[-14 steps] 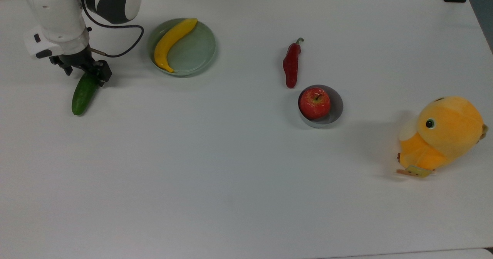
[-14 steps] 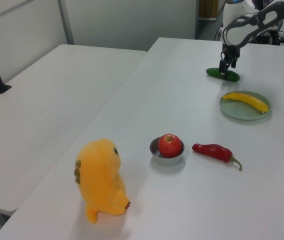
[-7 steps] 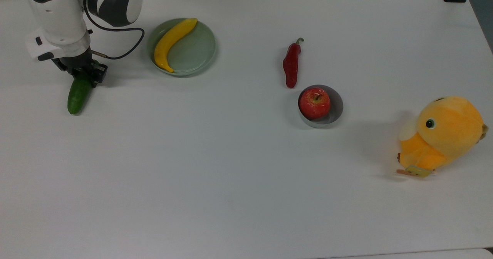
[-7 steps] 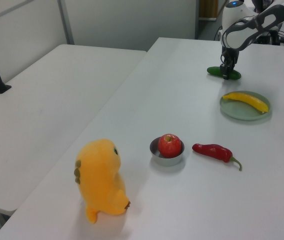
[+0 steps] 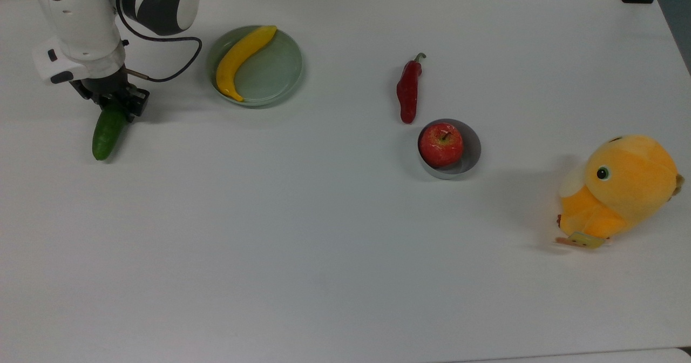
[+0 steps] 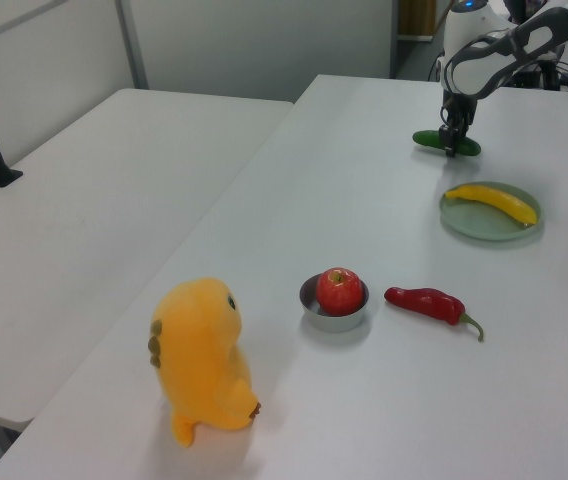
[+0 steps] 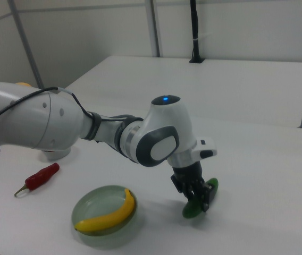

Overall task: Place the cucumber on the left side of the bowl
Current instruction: 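Lift the cucumber and carry it past the chili toward the apple bowl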

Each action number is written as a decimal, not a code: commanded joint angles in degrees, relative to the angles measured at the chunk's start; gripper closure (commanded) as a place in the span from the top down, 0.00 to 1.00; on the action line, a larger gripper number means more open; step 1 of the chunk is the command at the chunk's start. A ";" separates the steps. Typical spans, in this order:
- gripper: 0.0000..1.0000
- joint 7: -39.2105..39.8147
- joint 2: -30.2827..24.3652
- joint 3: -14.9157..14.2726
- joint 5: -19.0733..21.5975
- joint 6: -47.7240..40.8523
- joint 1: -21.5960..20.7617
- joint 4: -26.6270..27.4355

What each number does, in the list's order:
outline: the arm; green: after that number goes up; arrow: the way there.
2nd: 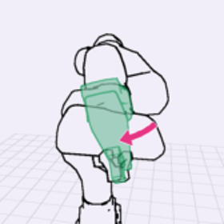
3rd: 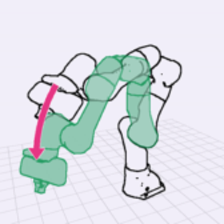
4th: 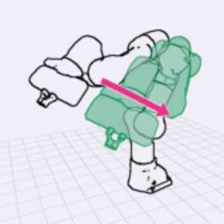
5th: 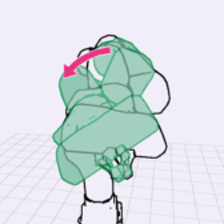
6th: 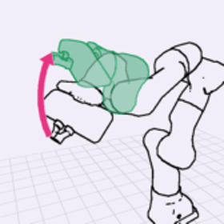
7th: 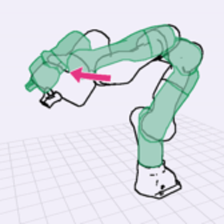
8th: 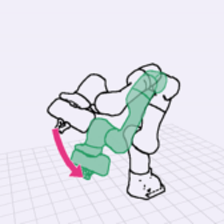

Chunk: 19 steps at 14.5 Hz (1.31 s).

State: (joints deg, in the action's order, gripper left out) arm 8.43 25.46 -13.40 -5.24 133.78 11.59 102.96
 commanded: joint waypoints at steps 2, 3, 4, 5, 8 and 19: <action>0.00 -0.34 -6.99 -0.31 0.23 -3.51 -3.49 0.67; 0.00 -0.43 -8.30 -0.31 0.32 -5.79 -4.63 0.05; 0.00 -0.35 -9.71 -0.31 0.49 -7.82 -6.12 -0.13; 0.00 -0.34 -11.38 -0.31 0.75 -9.75 -7.88 -0.39; 0.00 -0.52 -15.16 0.04 1.72 -14.85 -12.89 -0.92; 0.00 -26.08 -11.05 19.45 4.36 -20.76 -22.57 -13.04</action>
State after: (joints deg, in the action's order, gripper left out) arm -12.34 10.70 2.27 -0.93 113.23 -9.81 94.38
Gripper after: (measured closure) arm 0.524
